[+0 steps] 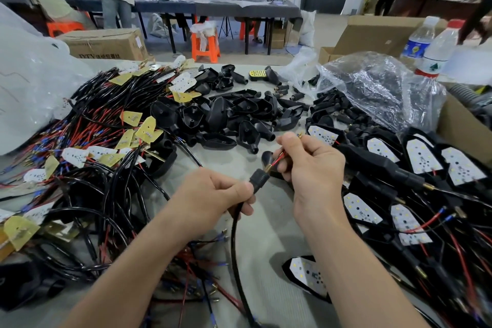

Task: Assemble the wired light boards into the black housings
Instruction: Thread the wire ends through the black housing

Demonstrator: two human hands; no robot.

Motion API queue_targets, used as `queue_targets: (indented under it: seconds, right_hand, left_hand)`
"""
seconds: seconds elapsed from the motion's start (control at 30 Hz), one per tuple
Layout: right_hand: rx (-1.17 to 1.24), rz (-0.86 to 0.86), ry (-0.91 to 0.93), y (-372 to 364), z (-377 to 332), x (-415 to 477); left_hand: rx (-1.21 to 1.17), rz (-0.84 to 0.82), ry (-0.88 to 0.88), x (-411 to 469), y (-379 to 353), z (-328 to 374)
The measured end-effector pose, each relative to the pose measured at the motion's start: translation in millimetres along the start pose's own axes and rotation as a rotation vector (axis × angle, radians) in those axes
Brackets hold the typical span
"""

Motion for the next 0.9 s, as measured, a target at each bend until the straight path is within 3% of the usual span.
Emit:
queue_targets:
  seconds: [0.07, 0.13, 0.2, 0.3, 0.37, 0.57, 0.77, 0.9]
  right_hand:
    - [-0.015, 0.04, -0.013, 1, 4, 1]
    - [0.001, 0.064, -0.032, 1, 6, 2]
    - [0.027, 0.072, -0.045, 1, 5, 2]
    - [0.096, 0.058, -0.055, 0, 3, 2]
    - [0.144, 0.018, -0.072, -3, 4, 2]
    - [-0.025, -0.368, -0.157, -27, 14, -12]
    - [0.096, -0.095, -0.182, -5, 13, 1]
    - [0.043, -0.162, -0.184, -6, 16, -2]
  left_hand:
    - [0.224, 0.213, -0.172, -3, 4, 8]
    - [0.317, 0.277, -0.281, -8, 2, 10]
    - [0.246, 0.213, -0.212, -3, 1, 7]
    - [-0.123, -0.033, 0.022, 2, -8, 0]
    - [-0.248, -0.093, 0.075, 2, -9, -2]
    - [-0.319, 0.048, 0.011, 7, 0, -6]
    - [-0.245, -0.116, 0.135, 3, -2, -12]
    - [-0.248, 0.032, 0.106, 5, 2, -12]
Point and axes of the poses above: each hand's wrist, its own x-axis towards the middle knuckle, its own y-axis out of the back of the hand, z = x × y, the point moved 5 cm from there along x, towards the middle knuckle, and after that the axes turned 14 degrees about -x, right-handed, at the moved point
